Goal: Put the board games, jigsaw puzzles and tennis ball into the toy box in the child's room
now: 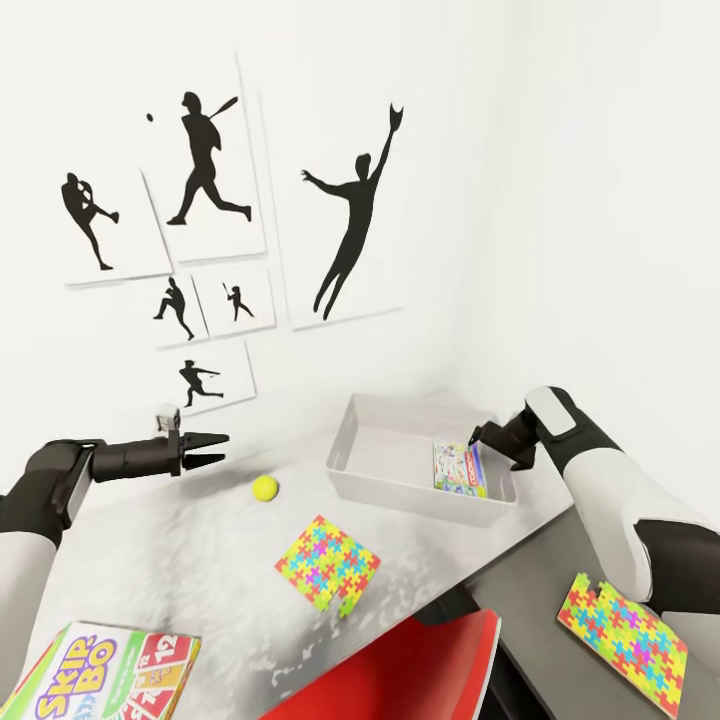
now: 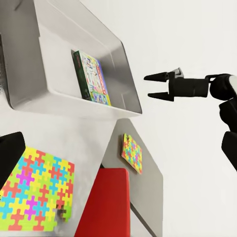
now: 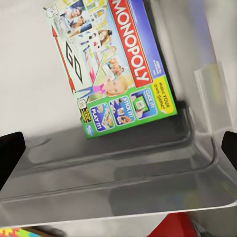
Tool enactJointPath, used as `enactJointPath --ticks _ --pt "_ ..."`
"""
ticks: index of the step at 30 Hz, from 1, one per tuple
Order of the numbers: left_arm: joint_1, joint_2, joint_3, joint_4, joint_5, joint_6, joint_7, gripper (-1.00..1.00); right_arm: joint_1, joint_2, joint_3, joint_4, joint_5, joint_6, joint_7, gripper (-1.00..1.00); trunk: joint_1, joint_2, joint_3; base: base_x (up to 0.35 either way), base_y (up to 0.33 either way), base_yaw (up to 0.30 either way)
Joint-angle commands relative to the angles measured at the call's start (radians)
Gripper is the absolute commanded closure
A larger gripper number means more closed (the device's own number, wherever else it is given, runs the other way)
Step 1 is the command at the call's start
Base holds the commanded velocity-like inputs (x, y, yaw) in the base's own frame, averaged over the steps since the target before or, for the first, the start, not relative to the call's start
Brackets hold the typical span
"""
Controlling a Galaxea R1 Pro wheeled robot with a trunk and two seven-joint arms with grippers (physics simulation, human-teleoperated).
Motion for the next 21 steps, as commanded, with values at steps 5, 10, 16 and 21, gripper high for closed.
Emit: enactJointPath --ticks 5,10,16,21 --pt "0.0 0.003 0.004 -0.001 -0.003 0.009 -0.01 -1.0 -0.001 0.001 -0.003 -0.004 -0.009 0.002 -0.009 -1.0 0.001 -0.002 0.006 0.0 0.0 0.0" --pt "0.0 0.002 0.004 -0.002 -0.003 0.01 -0.009 -1.0 -0.001 0.001 -0.003 -0.005 -0.009 0.002 -0.009 -1.0 0.001 -0.002 0.014 0.0 0.0 0.0" --pt "0.0 0.001 0.003 -0.002 -0.003 0.01 -0.008 -1.0 -0.001 0.001 -0.002 -0.005 -0.009 0.002 -0.009 -1.0 0.001 -0.002 0.021 0.0 0.0 0.0" --pt "0.0 0.0 0.002 -0.002 -0.003 0.01 -0.008 -1.0 0.001 0.001 -0.001 -0.005 -0.009 0.002 -0.009 -1.0 0.001 -0.002 0.021 0.0 0.0 0.0"
